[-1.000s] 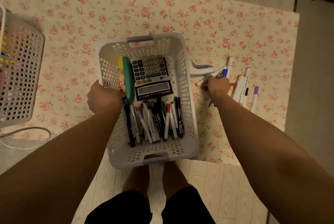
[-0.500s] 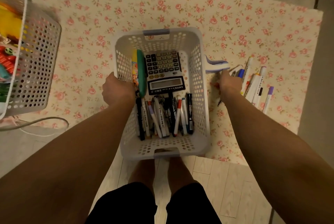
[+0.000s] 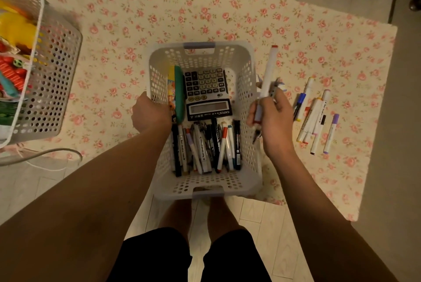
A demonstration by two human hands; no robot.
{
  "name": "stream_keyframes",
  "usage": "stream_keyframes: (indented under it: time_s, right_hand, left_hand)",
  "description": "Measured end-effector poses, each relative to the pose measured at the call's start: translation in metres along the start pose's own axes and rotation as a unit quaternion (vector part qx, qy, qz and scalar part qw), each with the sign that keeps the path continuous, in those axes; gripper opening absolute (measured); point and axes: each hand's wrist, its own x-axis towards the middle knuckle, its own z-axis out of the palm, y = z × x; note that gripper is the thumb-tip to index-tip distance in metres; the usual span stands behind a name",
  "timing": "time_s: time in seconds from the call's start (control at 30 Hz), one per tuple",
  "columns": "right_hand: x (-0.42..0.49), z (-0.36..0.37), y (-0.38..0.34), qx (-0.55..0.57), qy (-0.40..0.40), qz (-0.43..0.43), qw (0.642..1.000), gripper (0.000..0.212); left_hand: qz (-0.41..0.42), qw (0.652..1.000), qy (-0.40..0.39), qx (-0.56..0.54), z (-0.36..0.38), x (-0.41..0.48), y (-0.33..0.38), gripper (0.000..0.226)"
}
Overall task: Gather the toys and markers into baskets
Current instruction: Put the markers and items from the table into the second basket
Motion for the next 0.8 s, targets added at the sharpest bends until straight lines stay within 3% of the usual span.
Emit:
stream_keyframes:
  time_s: [0.1, 0.23, 0.33, 0.43, 0.57, 0.67, 0.8]
  right_hand:
    - [-0.008, 0.015, 0.015, 0.006, -0.035, 0.047, 0.998, 0.024]
    - [-0.014, 0.034, 0.060, -0.068, -0.065, 0.105, 0.990, 0.030]
    - [-0.020, 0.042, 0.084, -0.138, -0.074, 0.124, 0.980, 0.049]
    - [-0.025, 0.045, 0.099, -0.191, -0.066, 0.110, 0.973, 0.033]
    - [-0.027, 0.046, 0.118, -0.274, -0.084, 0.154, 0.946, 0.015]
    - [-0.029, 0.045, 0.133, -0.352, -0.097, 0.171, 0.915, 0.020]
    - [-0.032, 0.046, 0.125, -0.415, -0.085, 0.117, 0.898, 0.027]
  left_hand:
    - [0.004, 1.000, 0.002, -0.001, 0.000, 0.000, 0.000, 0.022]
    - [0.004, 1.000, 0.002, -0.004, 0.000, 0.000, 0.000, 0.020]
    - [0.001, 1.000, 0.002, -0.008, 0.001, 0.001, -0.001, 0.021]
    - [0.002, 1.000, 0.000, -0.009, 0.001, 0.002, -0.001, 0.022]
    - [0.001, 1.000, 0.007, -0.004, 0.002, 0.002, -0.001, 0.022]
    - [0.002, 1.000, 0.008, -0.003, 0.003, 0.002, -0.001, 0.023]
    - [0.003, 1.000, 0.007, -0.002, 0.004, 0.003, -0.002, 0.021]
